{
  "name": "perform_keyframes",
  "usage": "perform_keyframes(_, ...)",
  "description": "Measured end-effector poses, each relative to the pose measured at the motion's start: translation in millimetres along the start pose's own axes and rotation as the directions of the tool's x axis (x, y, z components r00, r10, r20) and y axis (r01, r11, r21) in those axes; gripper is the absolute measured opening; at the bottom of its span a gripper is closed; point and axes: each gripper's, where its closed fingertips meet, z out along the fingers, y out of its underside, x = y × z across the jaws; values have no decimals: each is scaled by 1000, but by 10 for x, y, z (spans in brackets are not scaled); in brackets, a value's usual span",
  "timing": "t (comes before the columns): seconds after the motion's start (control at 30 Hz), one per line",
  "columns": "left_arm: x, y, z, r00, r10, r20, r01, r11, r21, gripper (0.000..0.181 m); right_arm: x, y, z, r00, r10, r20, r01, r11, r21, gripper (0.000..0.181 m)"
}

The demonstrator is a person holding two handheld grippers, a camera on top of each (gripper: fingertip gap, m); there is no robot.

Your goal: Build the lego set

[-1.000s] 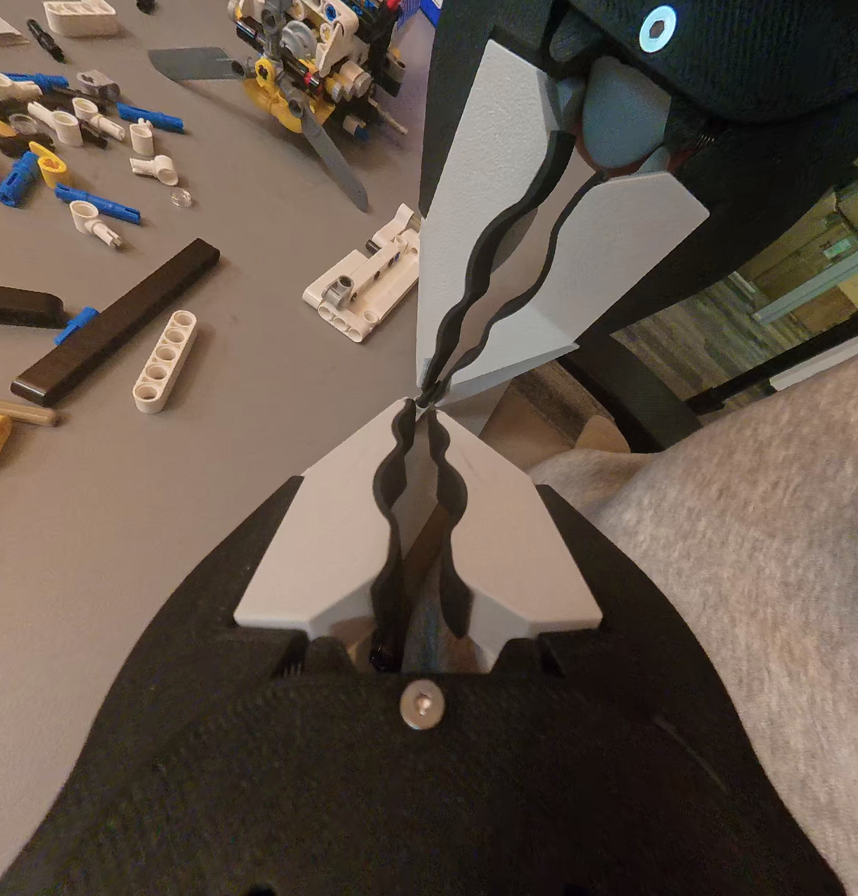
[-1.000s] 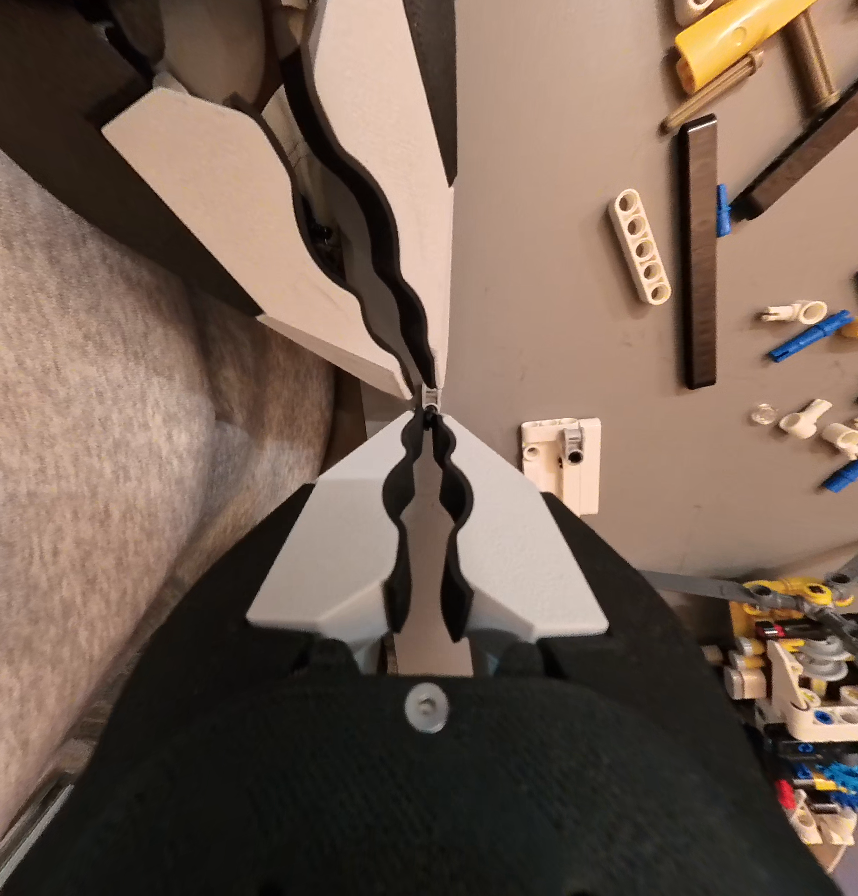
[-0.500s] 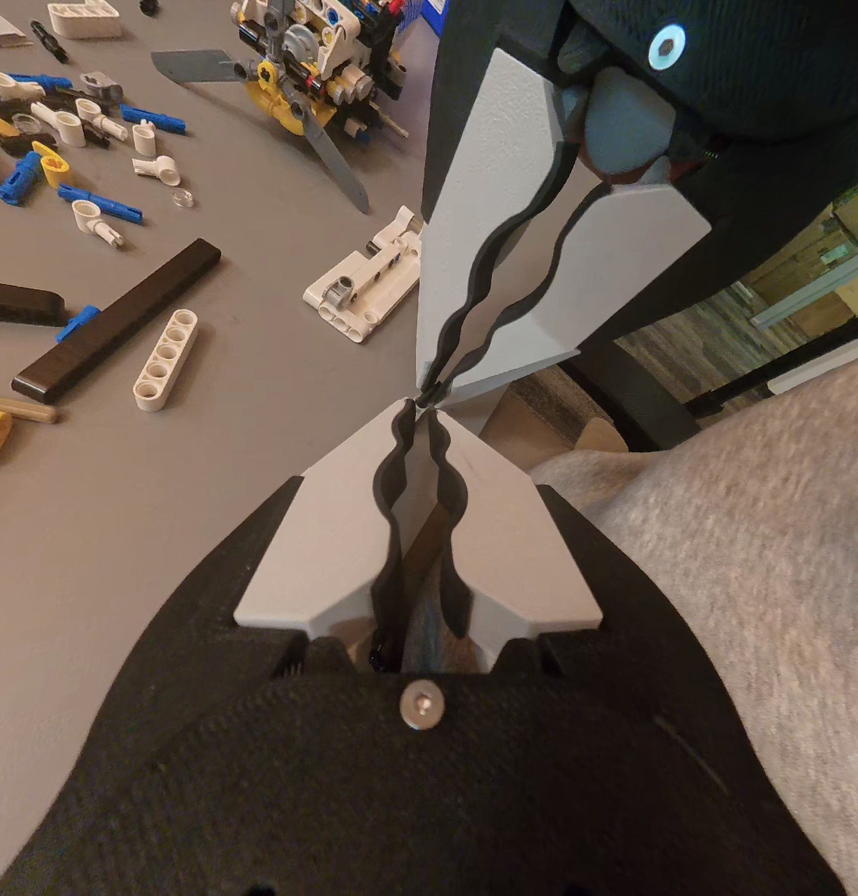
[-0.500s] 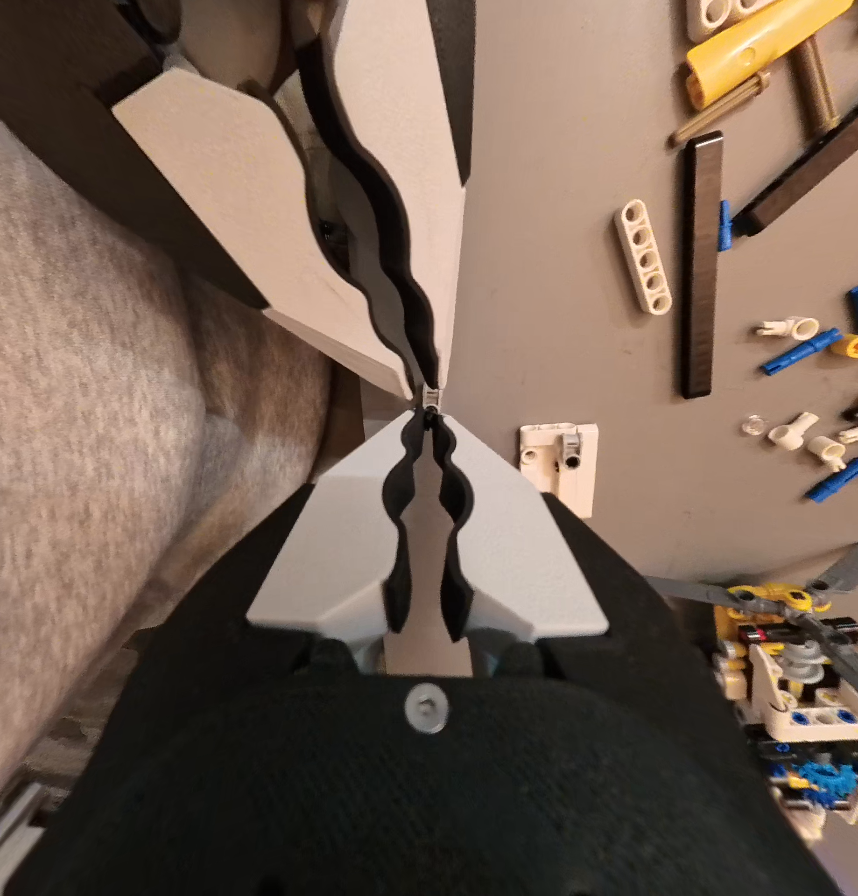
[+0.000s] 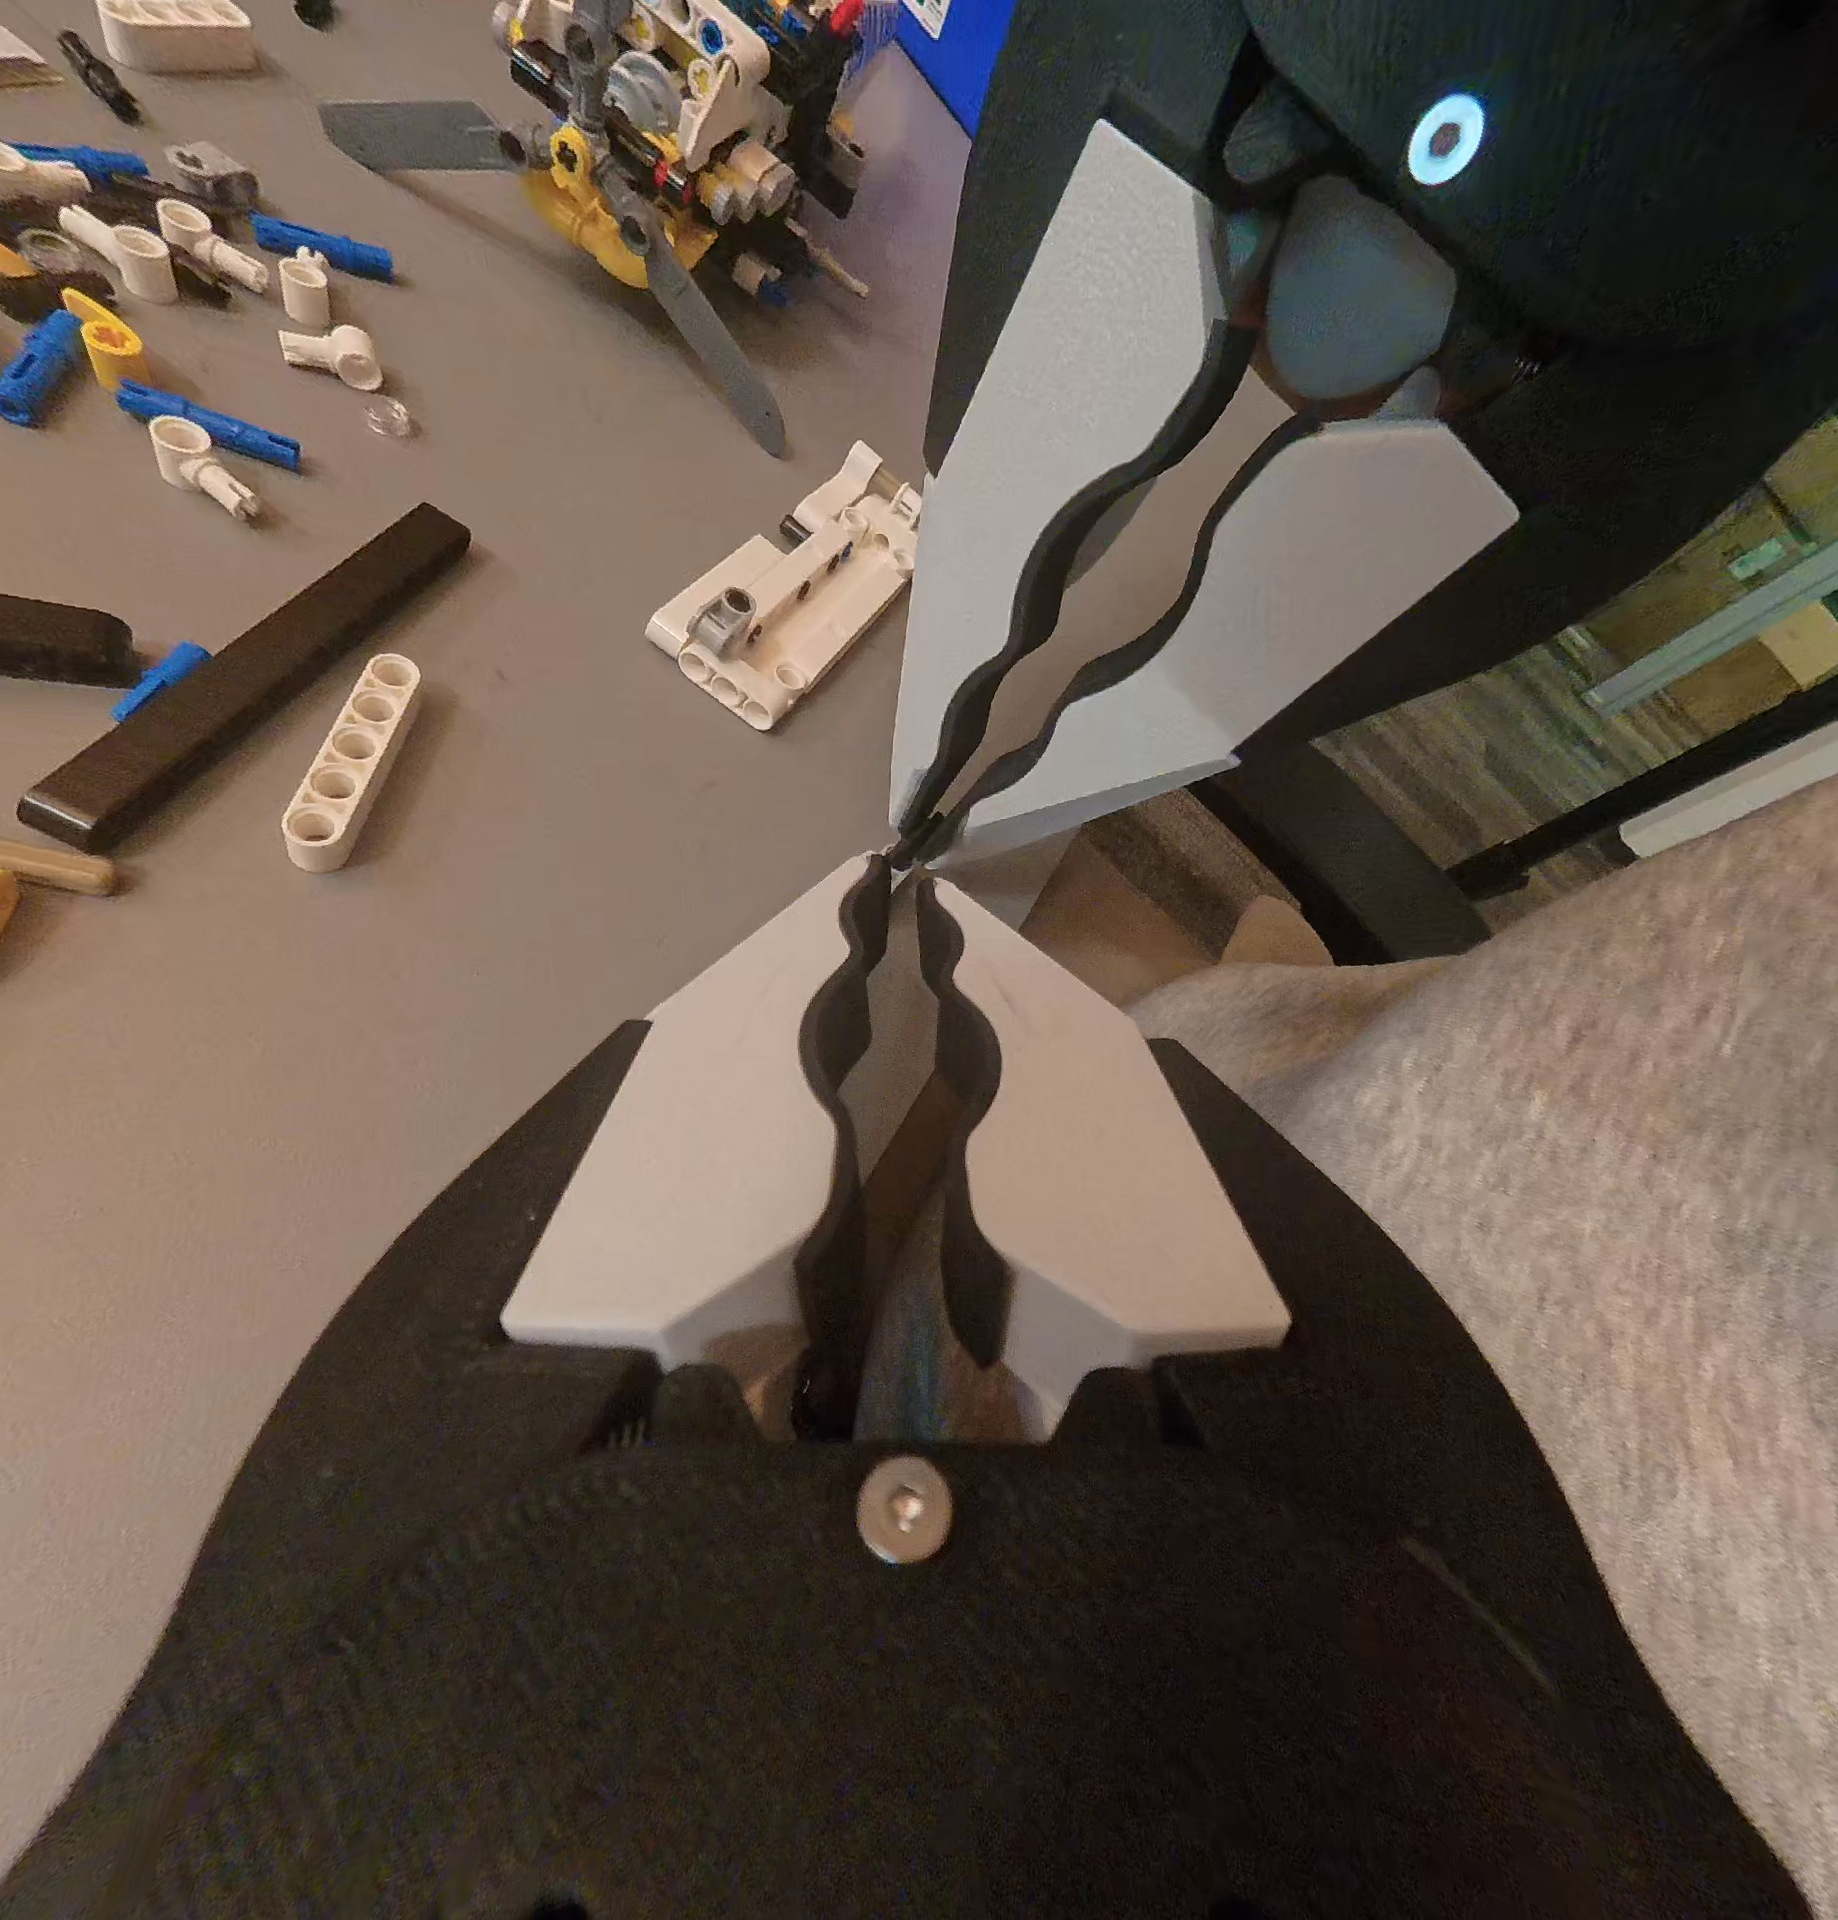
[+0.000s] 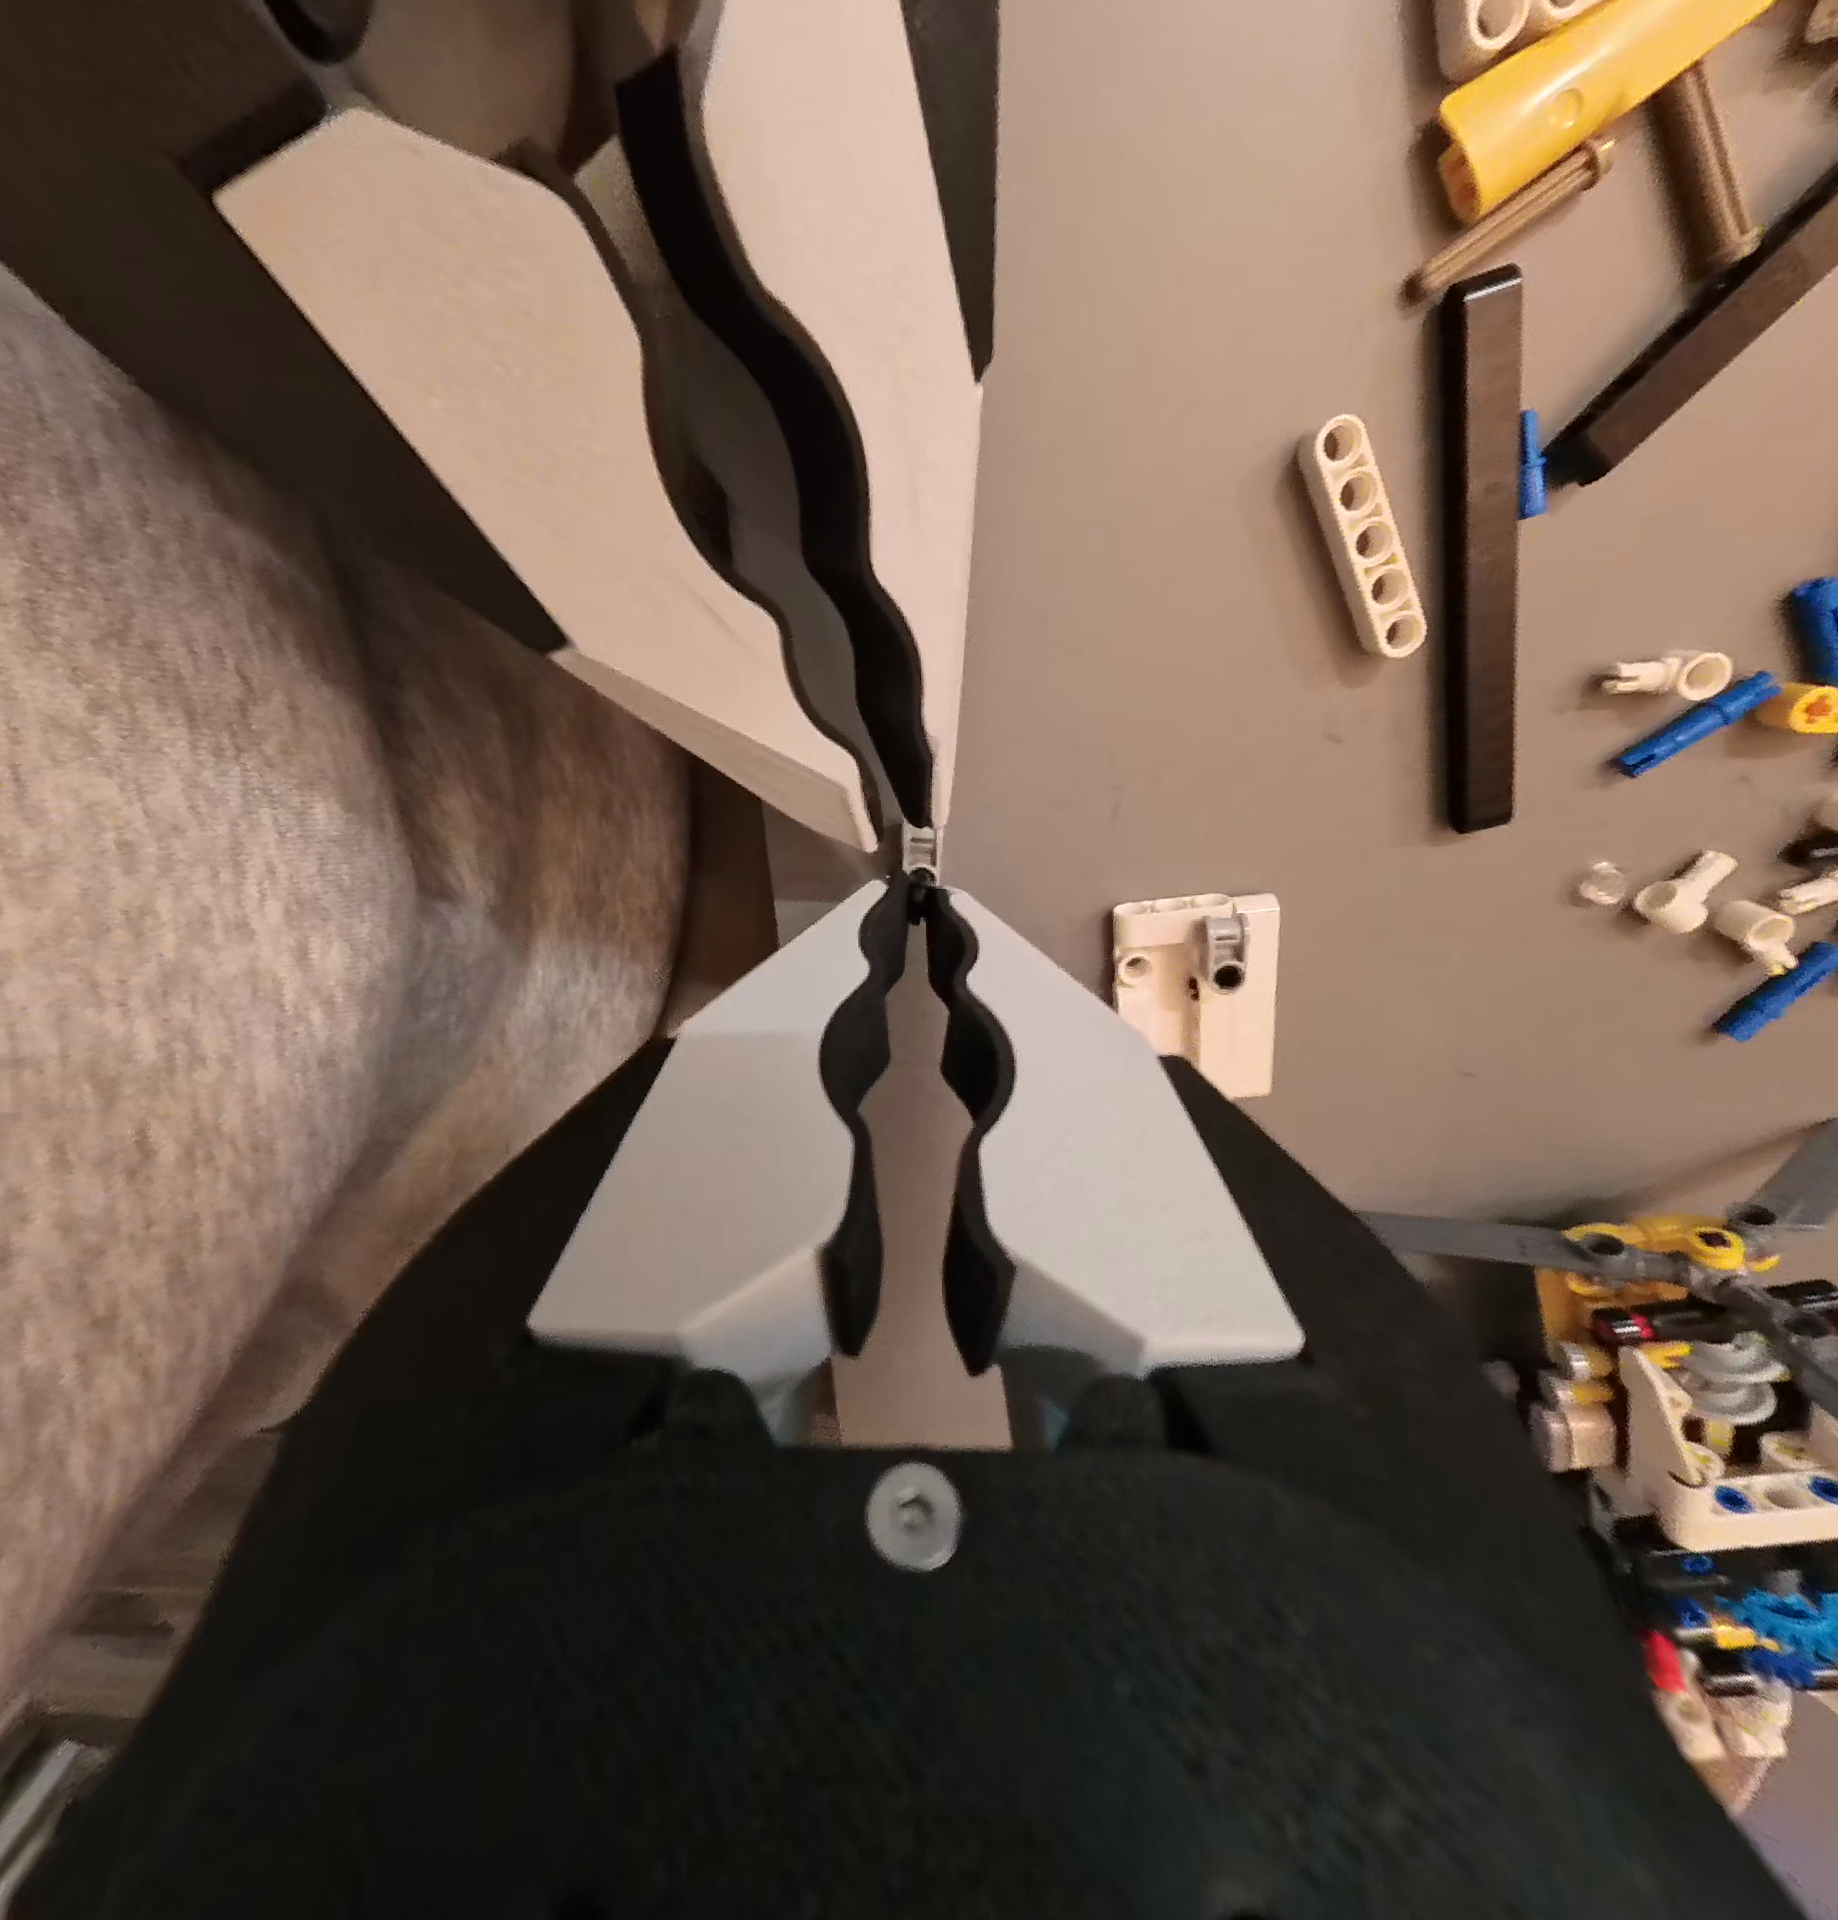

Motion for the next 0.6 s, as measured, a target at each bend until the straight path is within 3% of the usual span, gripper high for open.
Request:
perform_keyframes(0.27, 0, 2, 1, 1000, 1, 2, -1, 1000, 0, 4, -2, 3, 11, 986, 150, 67, -153, 987, 38, 2)
perform_keyframes(0.4, -1, 1, 2, 1000, 0, 1, 0, 1000, 2, 4, -5, 17, 29, 991, 131, 40, -132, 991, 33, 2)
perform_keyframes(0.6, -13, 5, -17, 999, -18, -27, 18, 1000, 4, 0, -45, 25, 85, 1000, -24, -7, 24, 999, -31, 3)
